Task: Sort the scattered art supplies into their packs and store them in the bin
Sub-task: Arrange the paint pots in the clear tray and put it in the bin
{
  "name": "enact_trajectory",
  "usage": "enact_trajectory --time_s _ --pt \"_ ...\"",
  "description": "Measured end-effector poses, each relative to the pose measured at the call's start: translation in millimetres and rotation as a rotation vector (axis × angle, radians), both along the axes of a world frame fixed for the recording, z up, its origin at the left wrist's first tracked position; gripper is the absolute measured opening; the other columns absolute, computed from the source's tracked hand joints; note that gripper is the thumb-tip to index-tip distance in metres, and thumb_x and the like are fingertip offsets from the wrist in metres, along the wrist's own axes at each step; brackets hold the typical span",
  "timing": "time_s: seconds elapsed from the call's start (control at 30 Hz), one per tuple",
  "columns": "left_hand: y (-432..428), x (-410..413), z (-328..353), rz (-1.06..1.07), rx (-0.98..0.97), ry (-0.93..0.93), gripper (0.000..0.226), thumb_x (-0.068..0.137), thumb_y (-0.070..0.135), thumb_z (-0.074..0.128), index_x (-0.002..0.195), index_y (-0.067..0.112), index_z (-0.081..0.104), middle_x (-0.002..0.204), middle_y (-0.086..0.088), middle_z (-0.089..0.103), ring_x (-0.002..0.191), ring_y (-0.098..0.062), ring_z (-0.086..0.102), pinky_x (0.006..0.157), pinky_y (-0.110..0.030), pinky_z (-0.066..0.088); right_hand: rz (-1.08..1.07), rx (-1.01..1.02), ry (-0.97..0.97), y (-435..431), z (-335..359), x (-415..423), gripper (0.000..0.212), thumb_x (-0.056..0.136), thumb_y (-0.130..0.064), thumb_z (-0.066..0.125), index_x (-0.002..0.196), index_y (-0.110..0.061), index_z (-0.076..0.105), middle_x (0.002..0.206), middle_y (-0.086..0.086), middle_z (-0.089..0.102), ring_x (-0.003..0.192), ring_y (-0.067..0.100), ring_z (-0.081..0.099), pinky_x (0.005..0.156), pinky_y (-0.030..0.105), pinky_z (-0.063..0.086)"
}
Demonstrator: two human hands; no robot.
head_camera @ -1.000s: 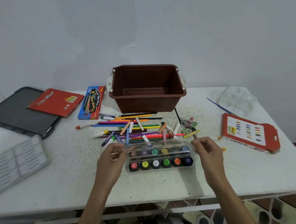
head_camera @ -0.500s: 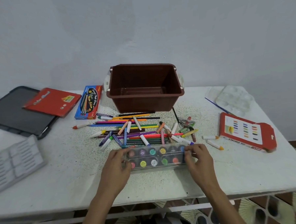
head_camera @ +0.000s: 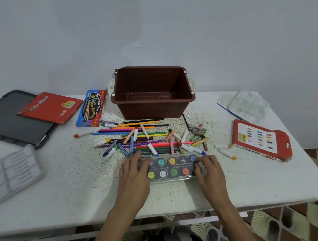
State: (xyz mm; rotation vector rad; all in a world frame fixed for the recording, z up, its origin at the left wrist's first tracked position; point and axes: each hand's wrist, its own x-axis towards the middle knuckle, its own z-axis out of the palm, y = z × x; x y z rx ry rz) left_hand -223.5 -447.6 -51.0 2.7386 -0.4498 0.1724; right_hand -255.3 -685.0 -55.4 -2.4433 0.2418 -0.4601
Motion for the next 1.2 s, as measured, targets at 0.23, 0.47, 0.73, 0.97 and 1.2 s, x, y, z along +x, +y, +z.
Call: enact_trajectory --time_s 0.23,0.47,0.73,0.97,1.2 --pt "-40 18 -4 -0.280 0.055 -0.108 0.042 0.089 0.024 0.044 0.129 0.016 0.057 0.127 -0.003 0.061 0.117 -0.022 0.058 0.097 -0.040 0.049 -0.070 0.094 0.020 6 -5 -4 0.013 0.093 -0.009 0.060 0.105 -0.013 0.064 0.109 0.003 0.056 0.100 0.020 0.054 0.081 0.032 0.048" --pt "-48 27 -8 -0.320 0.081 -0.080 0.047 0.096 0.032 0.030 0.134 0.016 0.051 0.118 0.000 0.058 0.103 -0.018 0.055 0.089 -0.036 0.046 -0.233 0.277 0.078 11 -1 -11 0.041 0.095 -0.031 0.061 0.133 -0.018 0.051 0.113 -0.005 0.056 0.103 0.013 0.054 0.084 0.028 0.047" --pt "-46 27 -9 -0.303 0.049 -0.080 0.045 0.098 0.032 0.029 0.135 0.018 0.051 0.120 0.002 0.058 0.105 -0.016 0.054 0.091 -0.035 0.045 -0.297 0.486 0.085 16 -1 -11 0.054 0.095 -0.033 0.062 0.143 -0.018 0.043 0.105 -0.004 0.060 0.092 -0.001 0.057 0.070 0.013 0.046" --pt "-47 27 -9 -0.291 0.042 -0.070 0.045 0.098 0.033 0.029 0.134 0.018 0.053 0.119 0.003 0.059 0.104 -0.015 0.055 0.091 -0.035 0.046 -0.295 0.469 0.045 14 -9 -13 0.028 0.093 -0.036 0.063 0.115 -0.019 0.065 0.102 -0.004 0.065 0.093 0.007 0.062 0.076 0.018 0.050" --pt "-47 27 -11 -0.291 0.020 -0.083 0.044 0.098 0.032 0.030 0.132 0.017 0.053 0.117 0.003 0.059 0.102 -0.016 0.055 0.090 -0.035 0.046 -0.251 0.117 -0.001 17 -11 -15 0.029 0.100 -0.028 0.056 0.117 -0.009 0.069 0.088 -0.005 0.056 0.074 0.007 0.056 0.062 0.009 0.037"
